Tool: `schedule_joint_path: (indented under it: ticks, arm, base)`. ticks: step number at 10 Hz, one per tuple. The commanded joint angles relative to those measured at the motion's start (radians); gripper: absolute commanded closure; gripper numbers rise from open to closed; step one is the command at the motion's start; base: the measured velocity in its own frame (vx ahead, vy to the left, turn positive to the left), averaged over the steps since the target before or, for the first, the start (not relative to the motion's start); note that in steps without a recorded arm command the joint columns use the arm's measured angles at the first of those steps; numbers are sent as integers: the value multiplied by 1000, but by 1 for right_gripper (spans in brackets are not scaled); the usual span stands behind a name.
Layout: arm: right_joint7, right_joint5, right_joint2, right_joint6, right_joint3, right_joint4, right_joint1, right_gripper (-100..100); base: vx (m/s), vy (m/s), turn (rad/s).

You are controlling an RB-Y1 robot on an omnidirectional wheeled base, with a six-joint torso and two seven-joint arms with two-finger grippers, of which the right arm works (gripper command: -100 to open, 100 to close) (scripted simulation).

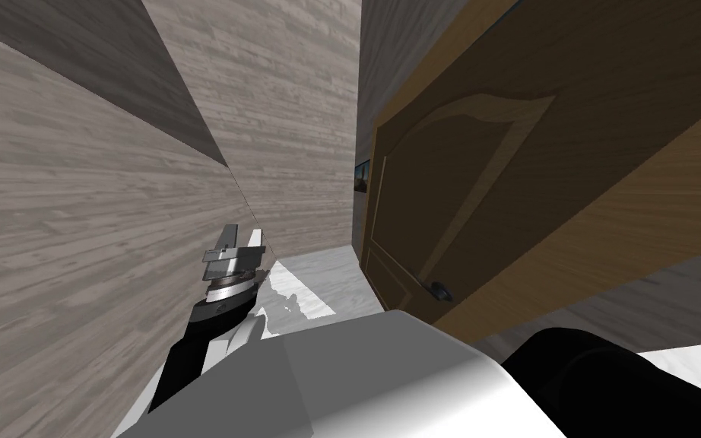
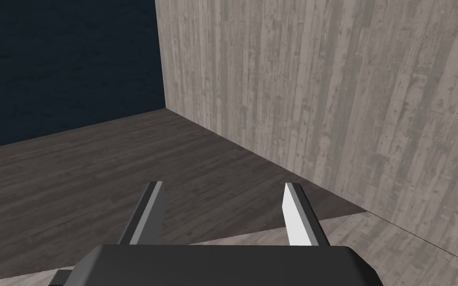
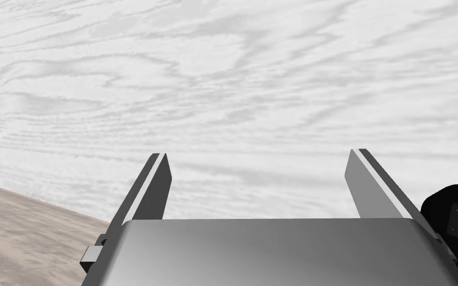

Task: Push the door open

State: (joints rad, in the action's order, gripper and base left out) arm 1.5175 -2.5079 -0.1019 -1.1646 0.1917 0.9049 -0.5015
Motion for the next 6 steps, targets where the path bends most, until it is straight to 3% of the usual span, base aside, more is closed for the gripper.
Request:
schedule_joint_path:
  ticks: [1, 6]
  arm:
    - [12, -31, 0, -14, 2, -3, -5, -100]
    - [63, -119, -2, -40, 7, -52, -3, -100]
  base:
    - [94, -15, -21]
    - [101, -4, -17]
